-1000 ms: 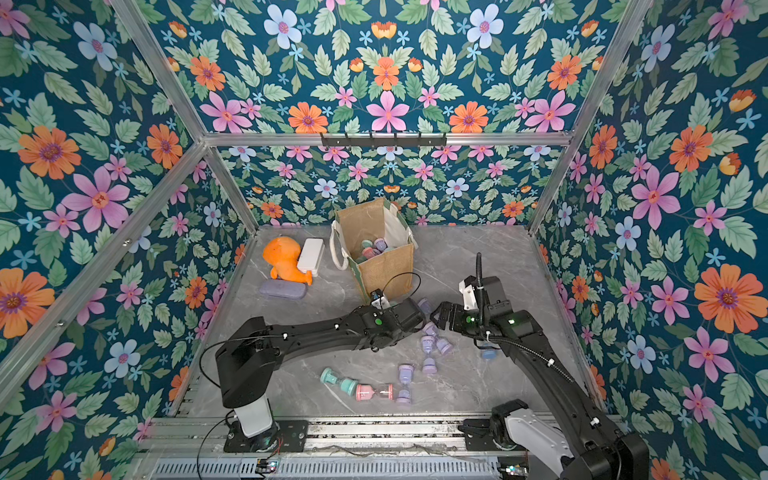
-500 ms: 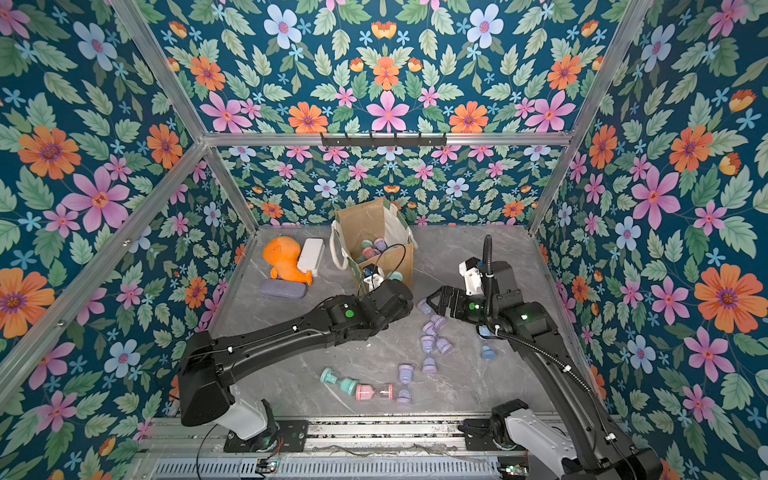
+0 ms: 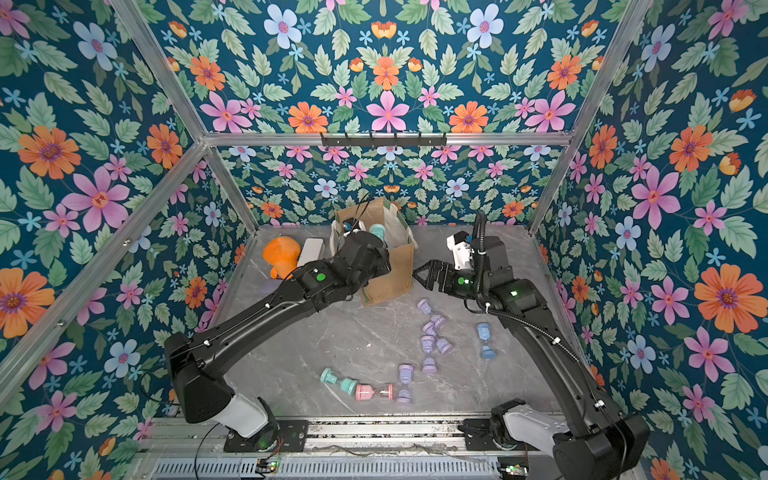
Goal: Put the hourglass into the canvas bag
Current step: Place the hourglass in the canvas bag.
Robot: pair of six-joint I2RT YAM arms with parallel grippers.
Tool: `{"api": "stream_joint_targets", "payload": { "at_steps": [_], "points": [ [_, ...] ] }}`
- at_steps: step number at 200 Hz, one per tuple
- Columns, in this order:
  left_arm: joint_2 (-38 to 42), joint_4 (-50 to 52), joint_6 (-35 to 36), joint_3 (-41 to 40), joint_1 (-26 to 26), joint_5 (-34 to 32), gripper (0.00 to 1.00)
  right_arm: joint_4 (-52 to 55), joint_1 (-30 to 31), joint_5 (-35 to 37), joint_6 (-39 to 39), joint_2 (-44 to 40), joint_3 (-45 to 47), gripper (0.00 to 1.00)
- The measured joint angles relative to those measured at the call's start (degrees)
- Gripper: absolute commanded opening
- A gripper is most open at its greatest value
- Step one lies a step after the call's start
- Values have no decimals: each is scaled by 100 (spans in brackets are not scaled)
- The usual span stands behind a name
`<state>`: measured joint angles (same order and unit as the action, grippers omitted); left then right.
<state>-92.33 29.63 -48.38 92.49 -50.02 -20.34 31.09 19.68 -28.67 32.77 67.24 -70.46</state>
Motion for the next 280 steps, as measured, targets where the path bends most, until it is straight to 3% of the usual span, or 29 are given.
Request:
{"api": "stream_joint_targets", "payload": {
  "at_steps": [58, 133, 239, 280],
  "points": [
    [-1115, 155, 826, 1143, 787, 339, 37, -463, 74, -118, 111, 597, -264, 99],
    [-2522, 435, 1185, 2216, 1440, 629, 37, -778, 85, -114, 160, 1029, -269, 99],
    [-3595, 507, 1298, 2378, 1589, 671, 40, -1043, 87, -107, 175, 1357, -214, 99],
    [-3838, 509, 1320, 2358, 1637, 697, 49, -1106, 87, -90, 173, 1412, -212, 99]
  ]
}}
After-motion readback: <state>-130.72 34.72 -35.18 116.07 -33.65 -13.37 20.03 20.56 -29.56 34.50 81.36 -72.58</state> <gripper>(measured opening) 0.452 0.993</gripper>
